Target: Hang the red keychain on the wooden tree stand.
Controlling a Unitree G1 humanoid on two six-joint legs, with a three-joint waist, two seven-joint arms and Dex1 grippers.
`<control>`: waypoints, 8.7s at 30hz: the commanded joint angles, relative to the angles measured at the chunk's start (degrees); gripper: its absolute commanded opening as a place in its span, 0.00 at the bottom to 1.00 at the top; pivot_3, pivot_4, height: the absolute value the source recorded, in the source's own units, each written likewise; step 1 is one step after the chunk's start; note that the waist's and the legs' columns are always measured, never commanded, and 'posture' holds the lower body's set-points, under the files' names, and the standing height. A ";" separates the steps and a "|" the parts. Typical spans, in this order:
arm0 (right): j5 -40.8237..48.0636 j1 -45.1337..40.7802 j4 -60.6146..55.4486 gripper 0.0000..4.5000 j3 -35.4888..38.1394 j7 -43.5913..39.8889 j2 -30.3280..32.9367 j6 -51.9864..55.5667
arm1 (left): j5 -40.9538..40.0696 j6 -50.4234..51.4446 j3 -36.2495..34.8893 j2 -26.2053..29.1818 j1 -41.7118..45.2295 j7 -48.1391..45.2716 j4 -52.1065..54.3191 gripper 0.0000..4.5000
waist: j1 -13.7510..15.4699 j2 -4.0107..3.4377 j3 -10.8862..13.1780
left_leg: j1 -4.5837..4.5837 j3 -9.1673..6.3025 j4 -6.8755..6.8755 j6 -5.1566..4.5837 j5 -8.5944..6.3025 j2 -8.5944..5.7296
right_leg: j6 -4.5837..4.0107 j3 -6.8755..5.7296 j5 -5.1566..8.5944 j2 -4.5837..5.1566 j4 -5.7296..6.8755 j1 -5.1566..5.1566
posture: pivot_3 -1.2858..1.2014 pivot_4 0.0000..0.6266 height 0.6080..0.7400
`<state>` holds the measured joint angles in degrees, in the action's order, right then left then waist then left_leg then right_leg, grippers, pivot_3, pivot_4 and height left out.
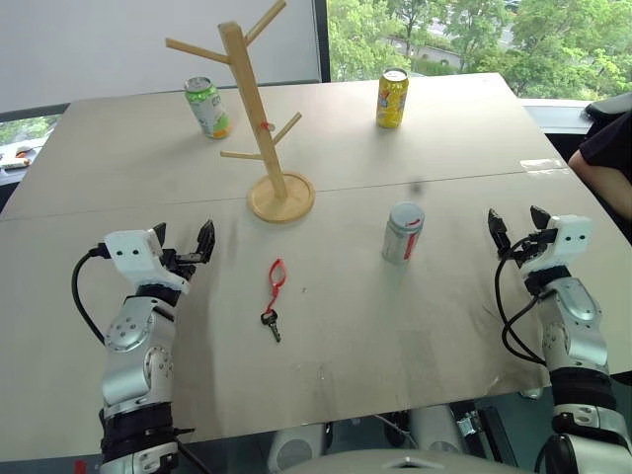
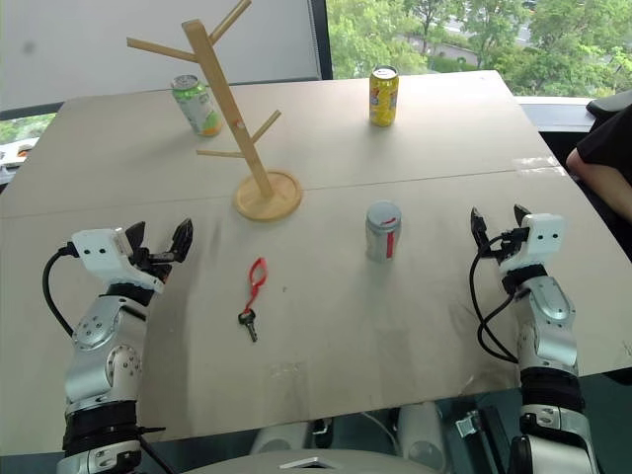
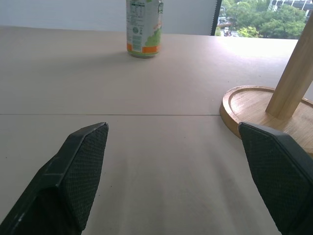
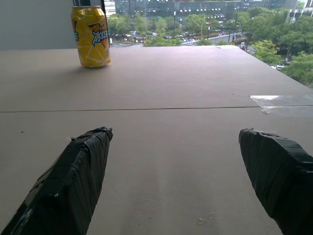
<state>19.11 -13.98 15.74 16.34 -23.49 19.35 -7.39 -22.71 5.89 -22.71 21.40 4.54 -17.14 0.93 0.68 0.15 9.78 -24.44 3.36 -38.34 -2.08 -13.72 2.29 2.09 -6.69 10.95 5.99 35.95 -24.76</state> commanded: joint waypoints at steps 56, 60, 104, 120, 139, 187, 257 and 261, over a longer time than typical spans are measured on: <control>3.39 8.39 -27.51 0.99 -16.06 -12.01 0.75 19.61 | -4.71 -25.10 19.94 0.44 -22.31 -45.82 9.35 0.98 | 0.09 -0.01 -0.05 | 0.38 0.22 0.02 -0.07 -0.07 0.11 | -0.27 0.49 0.13 -0.02 0.11 0.00 | 0.52 0.24 1.00; 0.41 6.06 -23.51 0.99 -17.36 -11.04 -1.70 16.71 | -4.37 -25.67 20.64 0.93 -23.39 -46.41 8.37 0.98 | 0.09 0.00 -0.05 | 0.39 0.21 0.02 -0.08 -0.07 0.12 | -0.27 0.50 0.14 -0.02 0.10 0.00 | 0.52 0.24 1.00; -5.47 -2.15 -8.90 0.61 -20.87 -11.56 -9.88 6.96 | -5.15 -31.42 21.09 0.52 -25.12 -47.04 2.90 1.00 | -0.01 -0.02 -0.05 | 0.40 0.25 0.02 -0.10 -0.08 0.18 | -0.27 0.50 0.13 -0.06 0.10 -0.01 | 0.52 0.24 1.00; -1.14 -13.30 10.06 0.61 6.60 9.75 -1.25 -2.42 | -5.77 -30.84 21.23 0.04 -22.36 -47.87 1.12 1.00 | -0.09 -0.07 -0.03 | 0.42 0.63 0.04 -0.11 -0.08 0.15 | -0.27 0.56 0.13 -0.07 0.11 -0.01 | 0.52 0.24 1.00; 0.57 -13.11 16.46 0.97 9.02 9.39 0.40 -2.93 | -6.17 -30.93 20.73 0.12 -20.75 -49.20 -0.71 1.00 | -0.92 -0.32 -0.14 | 0.55 0.77 0.08 -0.12 -0.08 0.17 | -0.25 0.77 0.11 -0.09 0.20 -0.01 | 0.52 0.24 1.00; 8.95 12.47 -17.32 0.97 -13.67 -51.56 17.39 -2.48 | 6.31 27.42 17.53 -9.86 -23.33 10.73 39.92 1.00 | 0.15 0.36 0.23 | 0.62 0.68 -0.04 -0.42 -0.30 0.10 | -0.13 1.15 0.06 -0.09 -0.02 0.04 | 0.52 0.24 1.00; 34.21 -15.28 -32.31 1.00 -4.99 -37.12 21.90 33.25 | 16.33 -2.71 21.79 -12.85 0.17 5.77 32.22 0.01 | 1.49 0.55 0.13 | 0.56 0.79 -0.18 -0.45 -0.29 -0.01 | -0.25 1.17 -0.29 -0.17 0.00 0.14 | 0.52 0.24 1.00; 33.14 -16.06 -30.89 1.00 -4.90 -35.19 21.17 34.28 | 18.82 -2.82 22.38 -13.66 2.93 7.76 30.13 0.01 | 1.45 0.55 0.13 | 0.56 0.79 -0.19 -0.45 -0.29 0.00 | -0.07 1.21 -0.21 -0.18 0.01 0.14 | 0.52 0.24 1.00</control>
<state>52.09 -28.33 -14.82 9.73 -59.95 40.62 26.55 -5.22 4.55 -0.86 8.04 6.68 -10.35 30.56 2.13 0.70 9.91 -23.88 4.15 -38.54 -2.53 -14.01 2.29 2.02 -5.48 10.73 5.81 35.96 -24.62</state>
